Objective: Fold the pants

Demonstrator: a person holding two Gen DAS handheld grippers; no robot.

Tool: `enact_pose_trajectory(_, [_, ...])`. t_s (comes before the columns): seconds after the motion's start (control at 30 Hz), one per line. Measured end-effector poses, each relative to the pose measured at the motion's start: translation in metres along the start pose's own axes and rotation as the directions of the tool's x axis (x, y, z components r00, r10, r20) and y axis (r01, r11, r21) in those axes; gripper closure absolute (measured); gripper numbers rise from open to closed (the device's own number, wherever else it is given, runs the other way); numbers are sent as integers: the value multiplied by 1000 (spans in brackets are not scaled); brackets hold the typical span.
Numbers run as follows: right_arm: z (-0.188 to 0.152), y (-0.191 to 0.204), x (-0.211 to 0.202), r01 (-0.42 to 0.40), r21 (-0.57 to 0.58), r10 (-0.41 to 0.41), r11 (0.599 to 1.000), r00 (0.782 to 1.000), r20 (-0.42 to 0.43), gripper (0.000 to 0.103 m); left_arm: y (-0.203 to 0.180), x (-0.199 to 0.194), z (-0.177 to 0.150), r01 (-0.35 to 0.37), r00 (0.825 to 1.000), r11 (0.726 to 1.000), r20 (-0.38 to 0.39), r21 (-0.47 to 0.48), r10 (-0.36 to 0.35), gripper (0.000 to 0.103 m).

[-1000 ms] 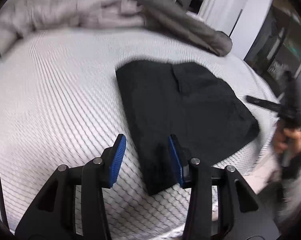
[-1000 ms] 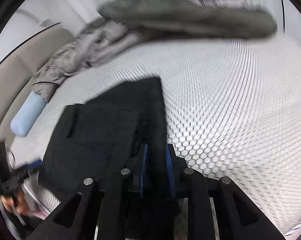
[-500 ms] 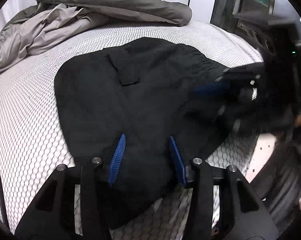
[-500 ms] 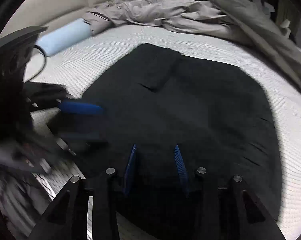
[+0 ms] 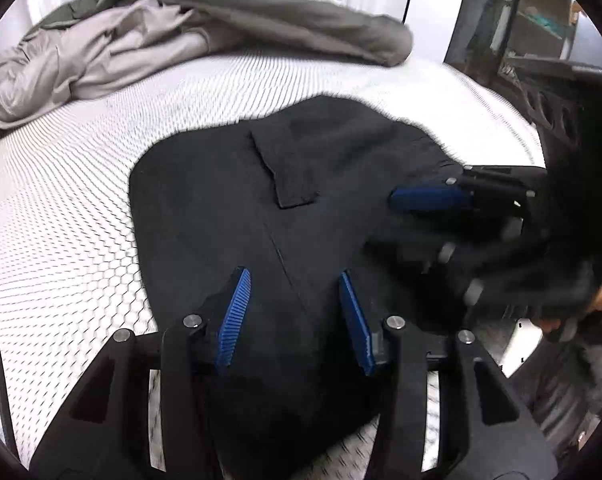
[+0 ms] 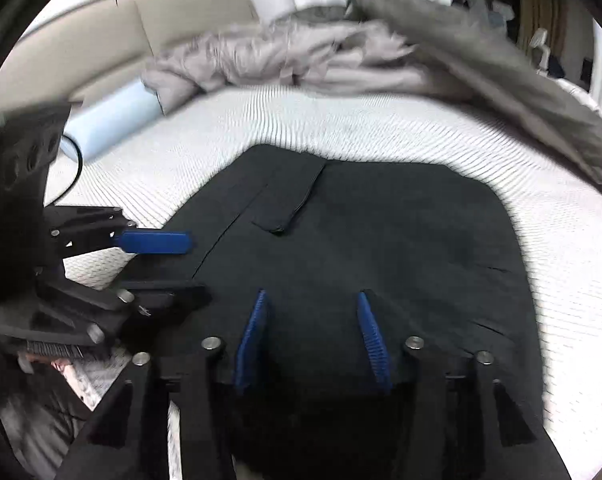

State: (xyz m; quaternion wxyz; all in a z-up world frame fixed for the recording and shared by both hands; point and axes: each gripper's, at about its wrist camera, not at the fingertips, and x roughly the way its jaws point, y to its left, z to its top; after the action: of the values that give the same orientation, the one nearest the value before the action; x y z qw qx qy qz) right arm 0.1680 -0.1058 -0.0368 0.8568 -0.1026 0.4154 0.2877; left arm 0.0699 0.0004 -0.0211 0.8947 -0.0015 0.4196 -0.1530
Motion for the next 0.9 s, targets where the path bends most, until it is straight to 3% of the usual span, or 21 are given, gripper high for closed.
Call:
enact_pose_trajectory(0.13, [-4,-4,7,91,-101,-96,991,995,-39,47,9,-7,-8,25,1000,1000,14,10,-25,60])
enact_pose_trajectory(0.23, [-20,-26,-13,288,-137,-292,948,956,-7,49,18,-17,-22,8,1000,1000,23,12,-9,58])
enact_pose_trajectory(0.27, [-26,-35,-16,324,-116,-328,939,945,-13,39,19,-19,-25,10,1000,1000,24,4,-10,58])
enact_pose_trajectory(0.3, [-29,-43,-19,306,-77,-308,949,951,-26,35,18,-19,-23,2,1000,1000,22,-2,-2,57])
enact_pose_trajectory(0.37, [-25,-52,-23,246,11,-246,969,969,-29,35,17,-20,-19,-20,1000,1000,11,-8,20,58])
enact_pose_trajectory(0.47, [-12,-40,-42,222,26,-223,975,973,64,36,17,-38,-13,-17,999,999,46,-30,18,57])
enact_pose_trajectory(0.53, [1,-26,-44,131,28,-133,991,987,87,36,21,-40,2,-39,996,998,73,-49,42,57])
enact_pose_trajectory(0.6, [16,-12,-28,59,18,-60,998,995,77,36,32,-25,13,-72,997,994,35,-81,75,56])
enact_pose_trajectory(0.67, [21,-1,-5,32,-16,-31,999,999,12,36,41,-4,12,-64,998,993,-26,-100,61,56])
enact_pose_trajectory(0.77, [22,3,33,77,-69,-83,995,993,-84,36,46,5,12,-60,998,996,-26,-73,58,52])
enact_pose_trajectory(0.83, [19,-3,29,127,-69,-133,989,988,-84,36,50,0,9,-60,998,995,-23,-79,58,52])
enact_pose_trajectory(0.9, [5,-16,9,203,-96,-210,974,975,-77,48,55,-3,4,-61,998,994,-22,-90,59,51])
